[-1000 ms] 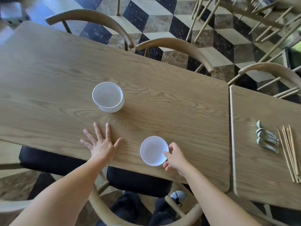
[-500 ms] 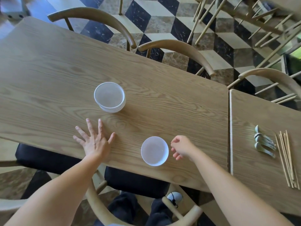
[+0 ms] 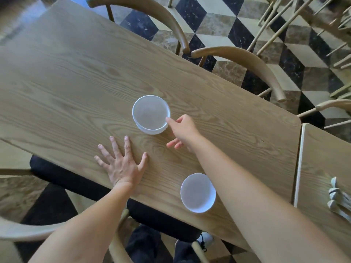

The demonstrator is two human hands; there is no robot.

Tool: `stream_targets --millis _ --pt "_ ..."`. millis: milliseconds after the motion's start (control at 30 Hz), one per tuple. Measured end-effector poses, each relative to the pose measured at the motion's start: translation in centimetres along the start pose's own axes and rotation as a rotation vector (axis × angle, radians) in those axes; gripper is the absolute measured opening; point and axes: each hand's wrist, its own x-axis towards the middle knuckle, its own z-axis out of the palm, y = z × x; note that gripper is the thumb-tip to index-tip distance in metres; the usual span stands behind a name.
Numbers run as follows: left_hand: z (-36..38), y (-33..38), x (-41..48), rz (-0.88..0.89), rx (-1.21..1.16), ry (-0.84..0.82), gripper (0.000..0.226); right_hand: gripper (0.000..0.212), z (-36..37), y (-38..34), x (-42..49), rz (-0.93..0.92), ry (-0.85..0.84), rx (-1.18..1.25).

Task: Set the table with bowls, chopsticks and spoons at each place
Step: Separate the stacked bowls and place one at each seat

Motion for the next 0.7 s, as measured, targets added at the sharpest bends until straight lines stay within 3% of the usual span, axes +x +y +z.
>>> stream_targets --millis 67,267,467,700 --pt "0.3 -0.1 0.1 -0.003 -0.014 0.027 0.092 0.04 1.0 -0.5 1.0 -0.006 0.062 -0.078" --pt "0.7 0.0 0.4 -0.005 -0.035 0.083 0.093 0.014 1.8 -1.0 3.1 -0.104 0.198 -0.278" --pt "0.8 0.0 0.4 -0.014 -0.011 0.086 0.092 0.028 2.1 -2.1 3.4 -0.187 0.202 -0.459" --pt "0.6 0.1 0.3 -0.016 -0.017 0.084 0.092 0.024 1.5 -4.3 2.2 -0.247 0.175 -0.59"
